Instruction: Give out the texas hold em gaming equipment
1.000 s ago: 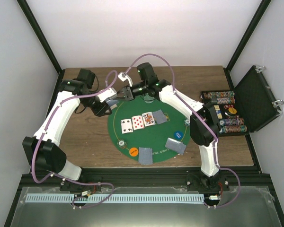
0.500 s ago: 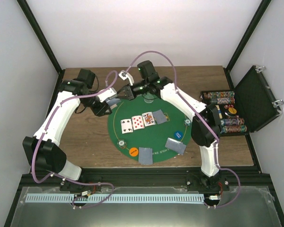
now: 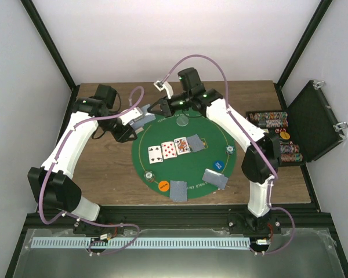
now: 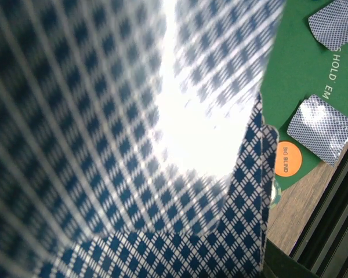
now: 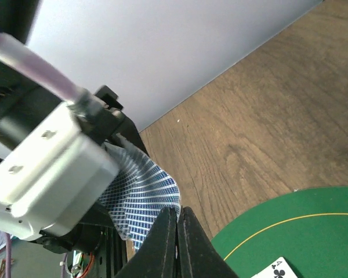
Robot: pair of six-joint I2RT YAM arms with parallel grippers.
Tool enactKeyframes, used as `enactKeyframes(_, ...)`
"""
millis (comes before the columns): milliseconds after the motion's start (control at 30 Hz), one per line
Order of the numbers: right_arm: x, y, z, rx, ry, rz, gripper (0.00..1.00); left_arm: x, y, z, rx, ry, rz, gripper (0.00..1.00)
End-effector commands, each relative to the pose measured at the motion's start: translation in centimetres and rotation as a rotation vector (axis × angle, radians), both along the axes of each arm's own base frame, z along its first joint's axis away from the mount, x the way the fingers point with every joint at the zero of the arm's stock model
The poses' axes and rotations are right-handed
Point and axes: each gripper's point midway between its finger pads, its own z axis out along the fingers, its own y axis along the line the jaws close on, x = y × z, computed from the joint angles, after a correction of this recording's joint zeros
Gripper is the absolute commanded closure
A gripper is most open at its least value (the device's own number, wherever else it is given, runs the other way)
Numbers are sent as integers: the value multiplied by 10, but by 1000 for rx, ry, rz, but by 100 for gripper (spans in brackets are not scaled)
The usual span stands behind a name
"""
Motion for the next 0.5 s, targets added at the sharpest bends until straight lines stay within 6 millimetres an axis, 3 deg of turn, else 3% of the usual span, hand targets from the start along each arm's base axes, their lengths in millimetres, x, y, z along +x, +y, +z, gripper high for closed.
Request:
enactKeyframes(0,-2,-23,46,46,-83,-39,99,6,2,4,-28,-13,33,59)
enactKeyframes(100,11,-47,51,50,-52,-118,99,12,7,4,-32,-14,68,59)
enactKeyframes(267,39,-113,46,81,28,-408,99,19,11,5,-40,-20,99,59)
enactKeyframes(367,60,-168,11,71,84,-691,99,20,12,4,-38,-19,108,59)
enactKeyframes(467,63,-212,-33,52,136,-894,99,20,13,3,-38,-17,112,58)
